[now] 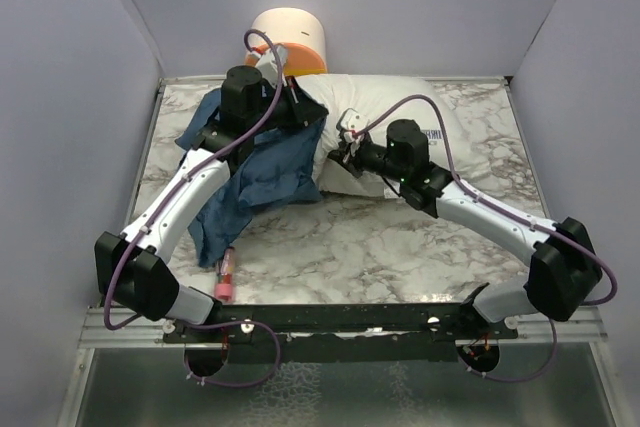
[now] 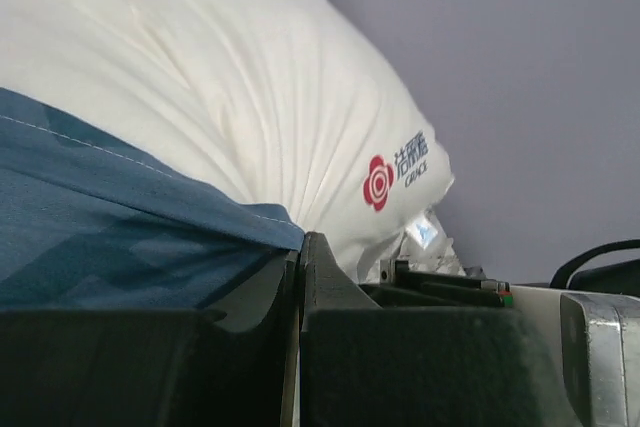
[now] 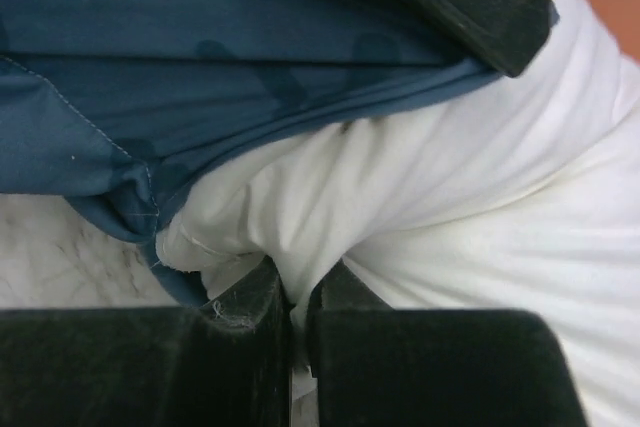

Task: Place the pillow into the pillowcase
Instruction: Stuff the pillow into the pillowcase.

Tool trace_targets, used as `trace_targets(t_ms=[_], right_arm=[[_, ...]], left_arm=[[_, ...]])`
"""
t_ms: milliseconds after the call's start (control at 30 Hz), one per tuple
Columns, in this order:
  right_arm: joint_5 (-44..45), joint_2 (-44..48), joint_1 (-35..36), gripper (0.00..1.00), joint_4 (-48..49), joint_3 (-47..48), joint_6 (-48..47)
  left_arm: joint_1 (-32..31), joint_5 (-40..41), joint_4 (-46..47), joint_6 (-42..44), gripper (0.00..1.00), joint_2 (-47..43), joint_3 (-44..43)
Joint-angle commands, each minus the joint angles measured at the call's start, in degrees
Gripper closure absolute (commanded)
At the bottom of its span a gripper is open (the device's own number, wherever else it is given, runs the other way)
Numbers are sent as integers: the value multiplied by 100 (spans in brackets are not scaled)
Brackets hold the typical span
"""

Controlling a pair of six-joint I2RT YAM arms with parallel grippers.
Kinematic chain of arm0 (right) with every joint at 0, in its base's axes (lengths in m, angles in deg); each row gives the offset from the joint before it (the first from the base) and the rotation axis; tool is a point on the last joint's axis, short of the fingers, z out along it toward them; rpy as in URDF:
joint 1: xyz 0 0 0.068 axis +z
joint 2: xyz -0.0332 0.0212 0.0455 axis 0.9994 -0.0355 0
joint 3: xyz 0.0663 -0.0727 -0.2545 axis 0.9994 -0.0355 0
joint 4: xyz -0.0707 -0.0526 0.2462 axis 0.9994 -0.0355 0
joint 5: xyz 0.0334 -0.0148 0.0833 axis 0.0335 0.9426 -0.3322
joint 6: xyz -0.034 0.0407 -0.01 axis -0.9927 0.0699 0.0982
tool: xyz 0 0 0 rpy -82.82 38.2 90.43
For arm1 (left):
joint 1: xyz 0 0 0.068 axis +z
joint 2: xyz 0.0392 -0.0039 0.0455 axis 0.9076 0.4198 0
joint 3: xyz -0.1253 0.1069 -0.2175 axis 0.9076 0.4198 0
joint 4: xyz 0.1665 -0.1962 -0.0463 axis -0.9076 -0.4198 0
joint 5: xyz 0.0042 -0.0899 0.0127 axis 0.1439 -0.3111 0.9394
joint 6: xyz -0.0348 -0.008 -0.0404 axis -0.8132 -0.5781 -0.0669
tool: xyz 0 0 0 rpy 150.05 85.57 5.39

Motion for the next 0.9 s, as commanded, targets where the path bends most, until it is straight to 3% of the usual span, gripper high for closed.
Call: trace_targets(t_ms=[0, 200, 433, 533, 767, 867], right_arm=[[-64, 513, 609, 99, 871, 906, 1159], [1489, 388, 608, 99, 243, 1410, 1325], [1955, -148, 612, 99, 572, 539, 2512], [2255, -383, 593, 99, 758, 400, 3013], [2527, -1044, 520, 99, 527, 1115, 3523], [2440, -1320, 482, 99, 458, 1431, 3734]], left_arm=[[-129, -795, 721, -81, 100, 27, -1101], [-131, -822, 796, -134, 100, -273, -1283], [11, -421, 981, -75, 96, -443, -18], [78, -327, 851, -143, 85, -335, 228], [167, 552, -144, 102, 43, -808, 234], [195, 848, -622, 180, 36, -1409, 369]])
